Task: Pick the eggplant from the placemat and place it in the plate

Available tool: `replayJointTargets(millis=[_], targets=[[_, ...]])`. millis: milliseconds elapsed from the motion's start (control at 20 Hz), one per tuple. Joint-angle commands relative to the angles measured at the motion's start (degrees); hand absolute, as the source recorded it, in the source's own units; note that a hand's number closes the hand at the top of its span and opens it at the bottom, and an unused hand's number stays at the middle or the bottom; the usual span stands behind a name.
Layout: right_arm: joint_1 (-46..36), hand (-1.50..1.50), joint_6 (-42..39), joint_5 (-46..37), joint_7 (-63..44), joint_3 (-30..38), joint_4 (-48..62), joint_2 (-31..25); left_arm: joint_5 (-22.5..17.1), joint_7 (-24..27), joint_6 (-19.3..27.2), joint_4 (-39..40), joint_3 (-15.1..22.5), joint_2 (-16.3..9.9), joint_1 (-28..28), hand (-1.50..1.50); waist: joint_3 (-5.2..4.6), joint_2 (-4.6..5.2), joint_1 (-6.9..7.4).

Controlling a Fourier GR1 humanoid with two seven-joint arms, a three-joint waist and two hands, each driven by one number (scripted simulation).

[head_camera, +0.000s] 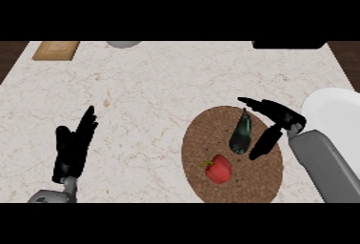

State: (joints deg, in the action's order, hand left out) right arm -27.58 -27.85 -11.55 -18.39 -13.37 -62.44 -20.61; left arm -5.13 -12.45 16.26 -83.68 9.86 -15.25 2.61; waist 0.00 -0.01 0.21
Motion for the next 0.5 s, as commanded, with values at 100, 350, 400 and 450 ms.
replayJointTargets(millis=[100,350,400,450], targets=[[2.8,-1.50,-2.5,-2.7,-1.6,2.9,-4.0,1.6,1.8,-1.1,-1.2,-3.0,-1.1,2.8,-1.8,0.00,0.00,-0.05,-0.14],[-2.9,-1.50,3.6,-10.3,9.5,2.3,13.8,5.9,1.8,0.0,-3.0,-2.5,-3.5,1.8,-2.1,0.00,0.03,0.12,0.49],[2.3,1.50,-0.7,-8.6,7.3,1.7,5.2,2.7,0.2,5.0,-5.2,5.5,-6.6,1.2,0.1,0.00,-0.01,0.03,-0.18],[-3.1,1.50,0.5,-10.8,6.8,1.2,9.2,5.1,3.5,2.9,-2.3,7.0,-3.3,4.8,3.8,0.00,0.00,0.12,0.00]])
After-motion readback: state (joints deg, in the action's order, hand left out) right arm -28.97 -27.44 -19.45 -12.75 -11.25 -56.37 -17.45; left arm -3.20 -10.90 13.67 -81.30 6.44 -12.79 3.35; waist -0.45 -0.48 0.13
